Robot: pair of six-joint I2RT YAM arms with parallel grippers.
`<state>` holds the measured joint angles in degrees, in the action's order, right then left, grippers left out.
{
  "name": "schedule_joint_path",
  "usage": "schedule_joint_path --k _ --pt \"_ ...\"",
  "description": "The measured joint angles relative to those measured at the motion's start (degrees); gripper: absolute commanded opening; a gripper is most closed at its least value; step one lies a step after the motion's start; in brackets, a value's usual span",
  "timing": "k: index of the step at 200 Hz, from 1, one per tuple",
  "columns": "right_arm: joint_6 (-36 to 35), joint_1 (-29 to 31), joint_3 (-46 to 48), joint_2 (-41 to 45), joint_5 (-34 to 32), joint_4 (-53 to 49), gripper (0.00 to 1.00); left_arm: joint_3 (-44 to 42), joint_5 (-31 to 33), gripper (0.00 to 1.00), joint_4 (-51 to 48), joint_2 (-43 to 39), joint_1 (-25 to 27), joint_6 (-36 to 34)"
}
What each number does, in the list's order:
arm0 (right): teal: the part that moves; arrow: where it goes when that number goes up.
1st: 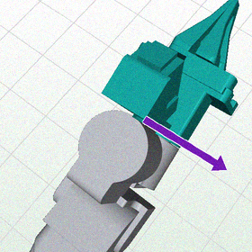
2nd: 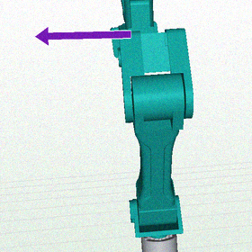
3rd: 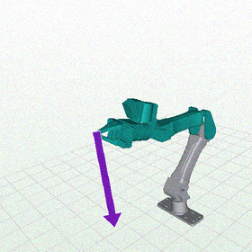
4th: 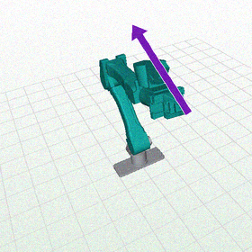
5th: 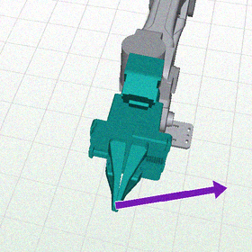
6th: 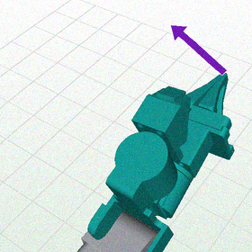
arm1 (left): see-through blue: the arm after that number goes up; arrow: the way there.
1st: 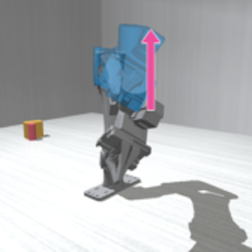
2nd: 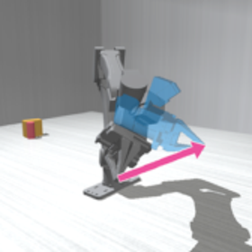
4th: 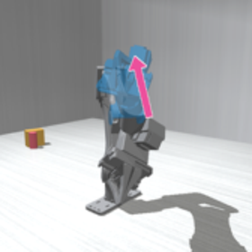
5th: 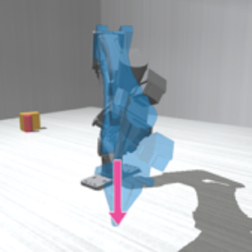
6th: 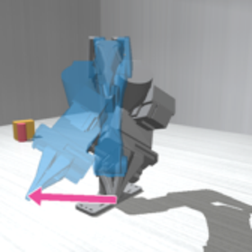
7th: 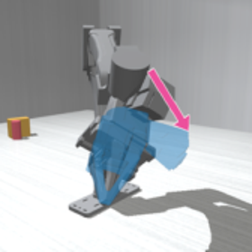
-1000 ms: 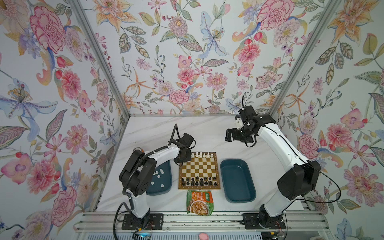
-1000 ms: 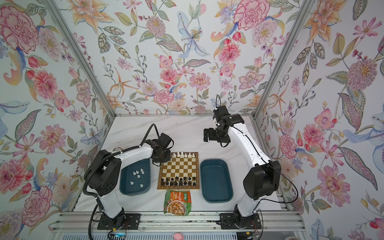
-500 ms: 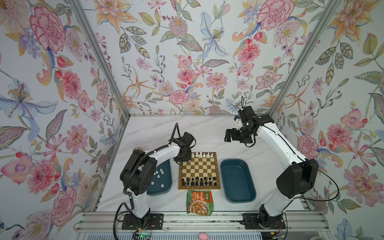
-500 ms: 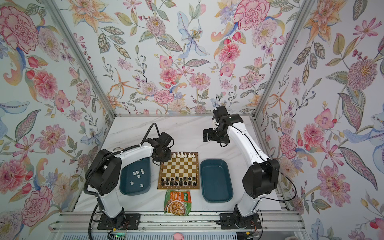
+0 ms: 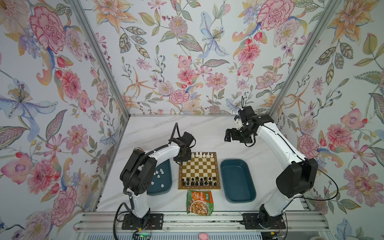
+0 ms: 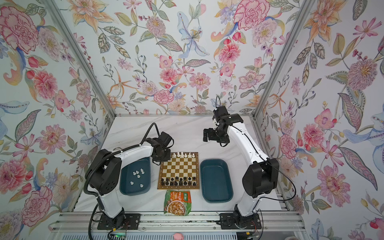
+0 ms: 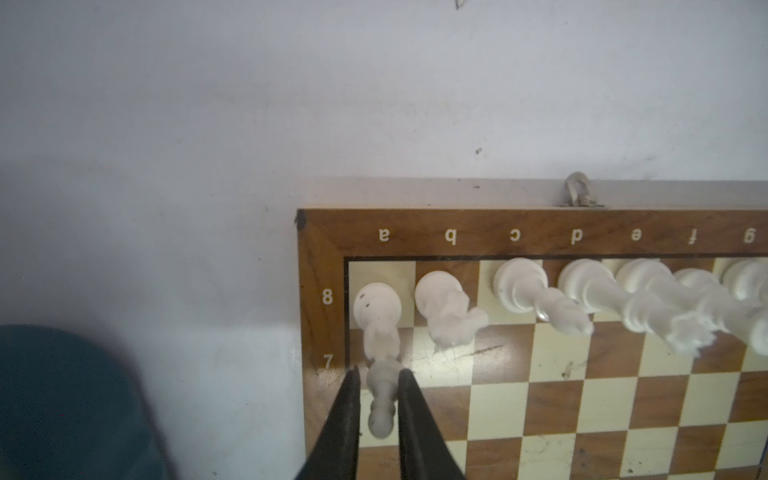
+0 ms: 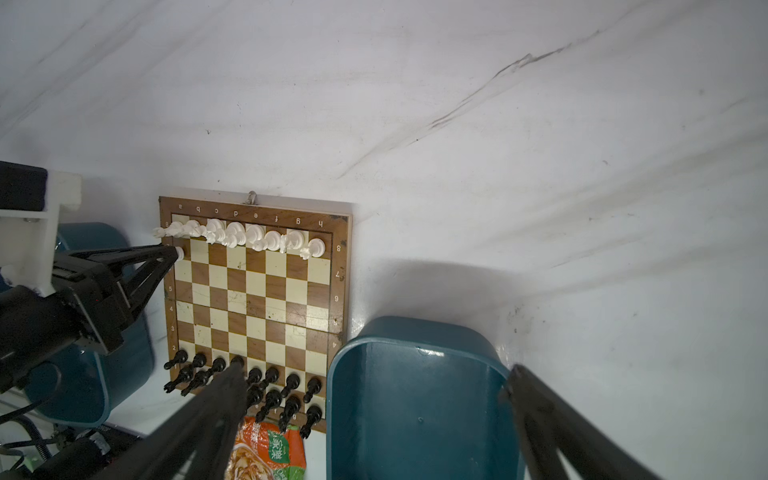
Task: Set up the chess pieces on the board
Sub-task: 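Lower the white pawn onto the far second row and open the left gripper, then move the left gripper back over the teal tray of white pawns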
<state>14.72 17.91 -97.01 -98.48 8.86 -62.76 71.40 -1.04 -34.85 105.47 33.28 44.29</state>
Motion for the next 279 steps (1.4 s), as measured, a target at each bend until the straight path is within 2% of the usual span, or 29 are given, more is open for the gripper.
schedule_joint_path --k 217,279 --pt "0.0 -0.5 0.4 -0.1 0.5 0.4 0.99 0.7 -0.1 0.31 0.0 1.1 -0.2 -0.1" --pt "0.0 -0.5 0.4 -0.1 1.1 0.6 0.99 2.4 -0.1 0.32 -1.6 -2.9 -0.3 -0.2"
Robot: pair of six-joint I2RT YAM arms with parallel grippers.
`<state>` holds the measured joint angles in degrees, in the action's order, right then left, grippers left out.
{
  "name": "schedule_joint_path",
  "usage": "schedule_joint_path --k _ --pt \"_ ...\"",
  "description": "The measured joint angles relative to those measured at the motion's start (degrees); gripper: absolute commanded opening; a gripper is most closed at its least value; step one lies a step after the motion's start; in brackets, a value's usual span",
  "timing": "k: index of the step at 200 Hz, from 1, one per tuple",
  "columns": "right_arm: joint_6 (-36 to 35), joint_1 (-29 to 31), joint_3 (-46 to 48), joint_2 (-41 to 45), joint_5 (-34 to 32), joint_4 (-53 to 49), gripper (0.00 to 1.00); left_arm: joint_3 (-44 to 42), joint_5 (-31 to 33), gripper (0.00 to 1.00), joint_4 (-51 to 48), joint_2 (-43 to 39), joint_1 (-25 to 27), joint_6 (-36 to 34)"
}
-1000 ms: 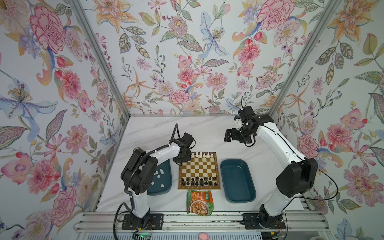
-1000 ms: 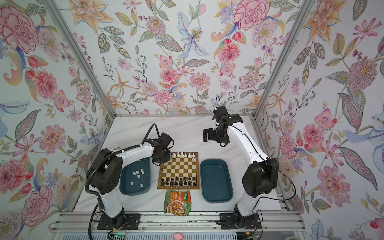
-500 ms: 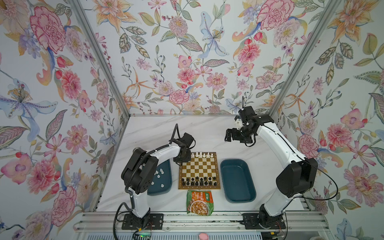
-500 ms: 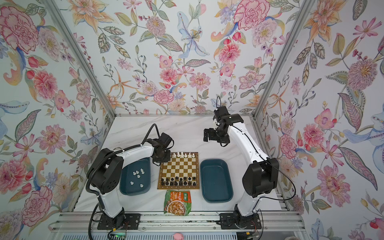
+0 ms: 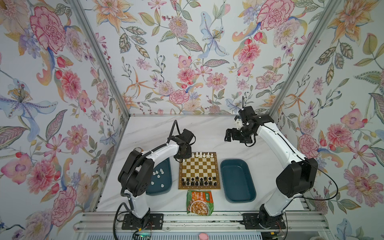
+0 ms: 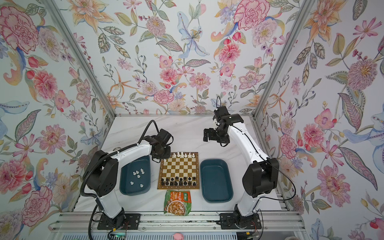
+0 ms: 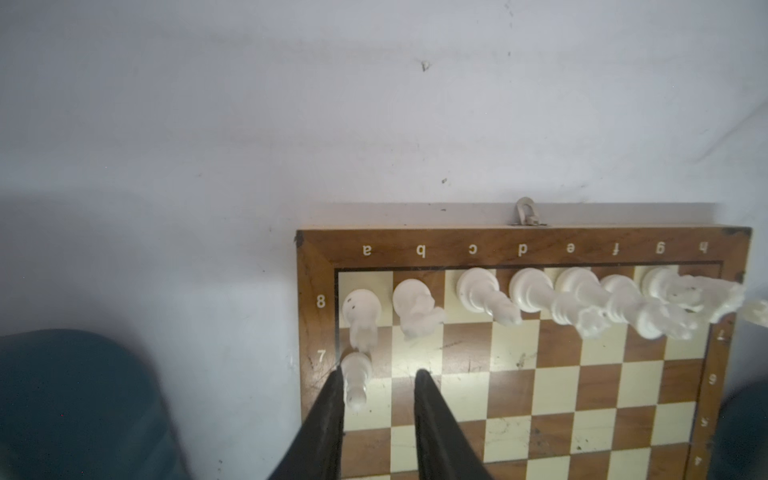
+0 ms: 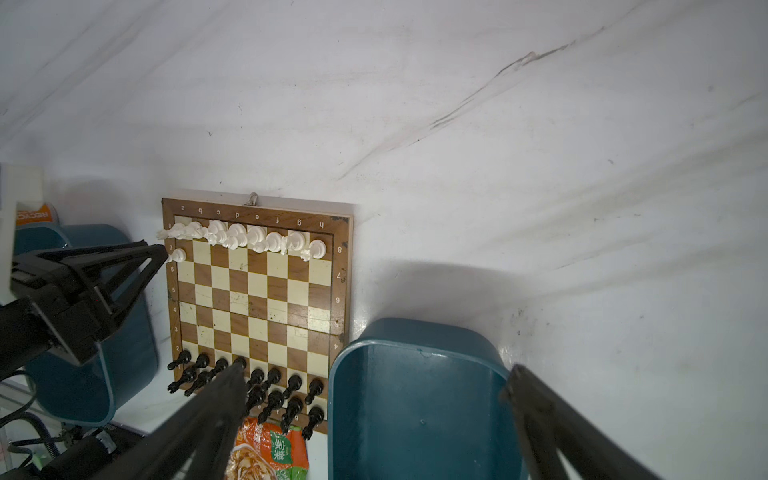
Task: Set up the chess pieces on the board
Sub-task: 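Move the left gripper back over the teal tray of white pawns, then lower the left gripper toward another white pawn in the tray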
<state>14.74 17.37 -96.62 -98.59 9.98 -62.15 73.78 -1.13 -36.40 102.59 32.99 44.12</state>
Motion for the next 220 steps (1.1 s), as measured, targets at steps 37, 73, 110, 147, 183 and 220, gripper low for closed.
schedule_joint_path --k 37,73,110,147,183,220 --pt "0.0 0.3 0.0 0.0 0.7 0.5 0.99 -0.4 2.0 0.35 -3.1 -8.1 -0.7 0.2" --pt "0.0 3.0 -0.2 0.0 1.2 0.5 0.99 -8.3 4.9 0.35 -5.7 -22.6 -5.0 0.8" --pt "0.0 6.7 -3.3 -1.7 1.3 0.5 0.99 -22.9 6.2 0.37 -8.8 -36.1 -10.1 3.2" --pt "0.0 8.9 -6.1 -4.6 1.6 0.7 0.99 -32.4 6.2 0.36 -11.0 -44.5 -13.1 5.2" --pt "0.0 10.4 -8.8 -6.3 1.7 0.4 0.99 -38.0 5.9 0.36 -11.0 -48.0 -13.3 7.4" --pt "0.0 11.3 -9.1 -7.1 1.7 0.3 0.99 -42.2 5.9 0.37 -11.1 -49.2 -13.5 9.2"
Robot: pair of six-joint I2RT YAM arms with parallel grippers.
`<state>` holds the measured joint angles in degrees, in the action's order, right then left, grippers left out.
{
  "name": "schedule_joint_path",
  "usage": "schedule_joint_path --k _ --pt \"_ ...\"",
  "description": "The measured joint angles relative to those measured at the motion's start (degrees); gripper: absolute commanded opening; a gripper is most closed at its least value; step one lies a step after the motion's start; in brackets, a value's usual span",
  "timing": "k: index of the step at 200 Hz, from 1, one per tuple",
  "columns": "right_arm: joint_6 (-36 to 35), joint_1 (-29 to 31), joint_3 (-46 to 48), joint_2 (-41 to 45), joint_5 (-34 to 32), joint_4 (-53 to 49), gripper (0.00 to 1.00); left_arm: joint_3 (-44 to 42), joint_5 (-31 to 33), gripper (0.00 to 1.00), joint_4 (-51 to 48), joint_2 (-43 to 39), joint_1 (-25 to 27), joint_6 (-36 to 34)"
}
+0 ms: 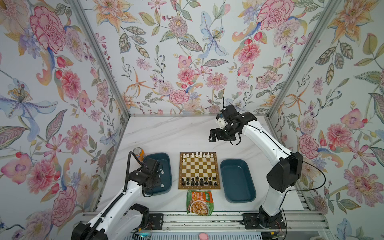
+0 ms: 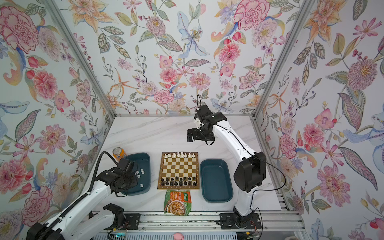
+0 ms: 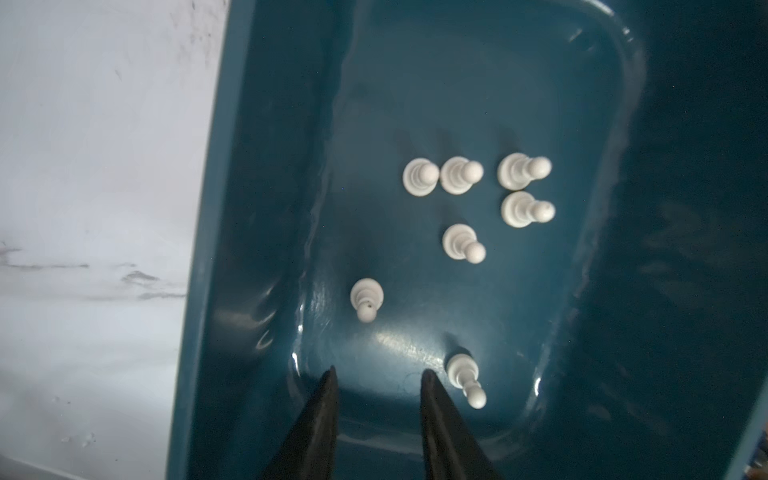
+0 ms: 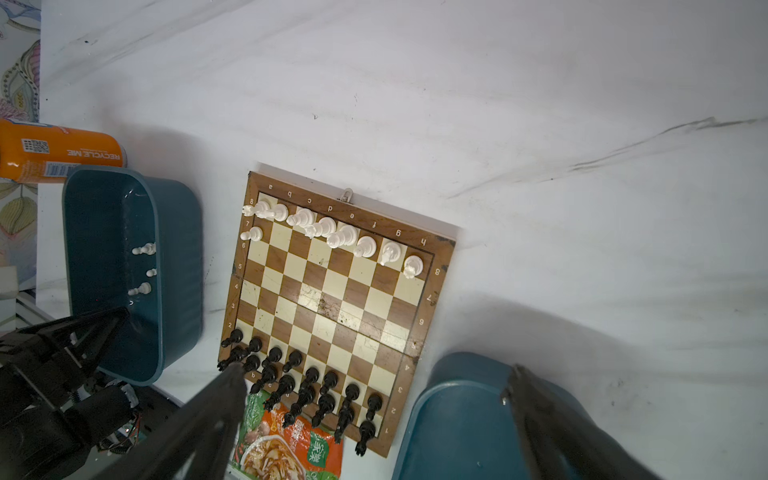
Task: Set up the chess pieces on the board
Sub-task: 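Lower the left gripper toward another white pawn in the tray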
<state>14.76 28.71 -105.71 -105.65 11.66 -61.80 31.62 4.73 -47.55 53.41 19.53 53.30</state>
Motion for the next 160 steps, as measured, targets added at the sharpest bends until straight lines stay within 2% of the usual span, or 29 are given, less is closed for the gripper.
schedule_joint_path --k 67,116,160 --pt "0.0 -0.3 0.0 -0.3 0.0 -0.1 0.99 -0.5 0.1 0.35 3.2 3.0 -0.6 2.7" --pt "-0.5 -2.9 0.0 -0.3 0.2 -0.1 0.99 -0.7 1.2 0.31 4.3 5.0 -0.7 4.7" --pt "-0.7 -4.0 0.1 -0.3 0.7 -0.1 0.99 -1.5 2.5 0.31 5.1 5.4 -0.8 6.3"
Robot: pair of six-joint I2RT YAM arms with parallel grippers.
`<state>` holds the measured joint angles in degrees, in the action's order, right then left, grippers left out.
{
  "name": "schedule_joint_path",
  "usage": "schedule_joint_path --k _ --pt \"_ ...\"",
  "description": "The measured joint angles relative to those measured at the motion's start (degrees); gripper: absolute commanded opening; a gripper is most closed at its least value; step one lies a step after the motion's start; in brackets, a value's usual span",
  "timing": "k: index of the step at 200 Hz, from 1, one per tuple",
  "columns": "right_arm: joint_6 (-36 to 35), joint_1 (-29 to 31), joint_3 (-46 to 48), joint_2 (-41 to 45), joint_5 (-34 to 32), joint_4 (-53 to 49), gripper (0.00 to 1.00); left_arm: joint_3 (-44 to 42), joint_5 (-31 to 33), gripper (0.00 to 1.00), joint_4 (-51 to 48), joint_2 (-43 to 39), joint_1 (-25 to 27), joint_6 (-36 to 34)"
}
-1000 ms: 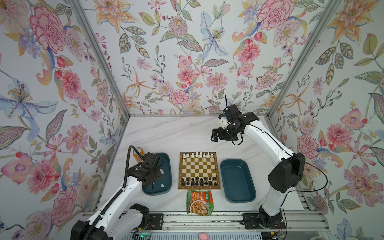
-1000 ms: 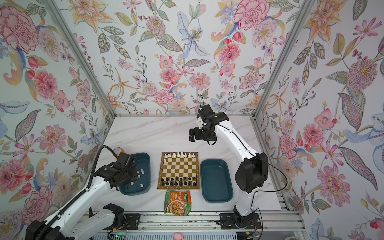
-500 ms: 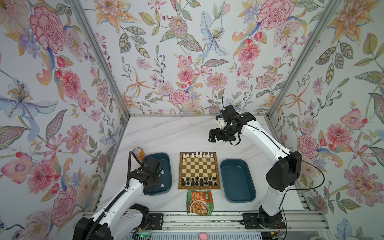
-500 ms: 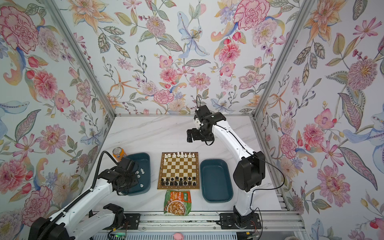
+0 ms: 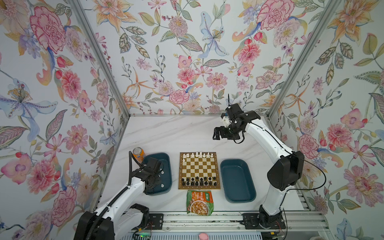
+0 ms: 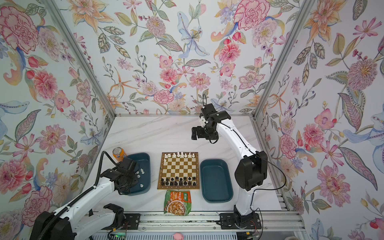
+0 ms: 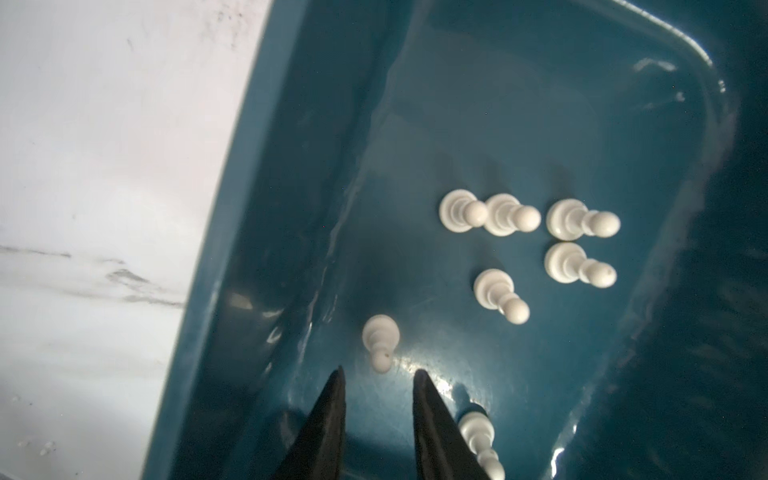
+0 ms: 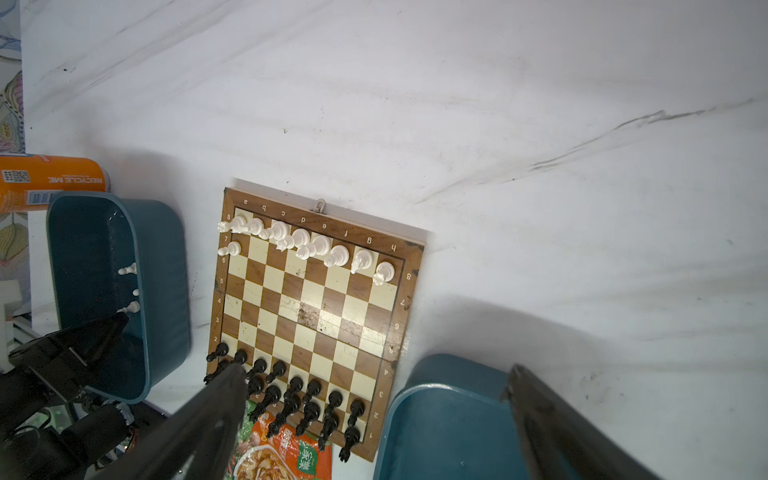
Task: Set up the chess pieces on the board
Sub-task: 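Lower the left gripper toward another white pawn in the tray, then close the left gripper around the white pawn nearest the tray edge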
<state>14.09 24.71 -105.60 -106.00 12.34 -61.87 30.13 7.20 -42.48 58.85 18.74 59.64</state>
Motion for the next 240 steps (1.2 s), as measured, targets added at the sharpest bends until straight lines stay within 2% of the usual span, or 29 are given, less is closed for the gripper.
schedule_joint_path --k 240 --pt "0.0 0.1 1.6 0.0 0.7 0.1 0.99 -1.8 1.1 0.25 3.9 1.7 -1.2 0.4"
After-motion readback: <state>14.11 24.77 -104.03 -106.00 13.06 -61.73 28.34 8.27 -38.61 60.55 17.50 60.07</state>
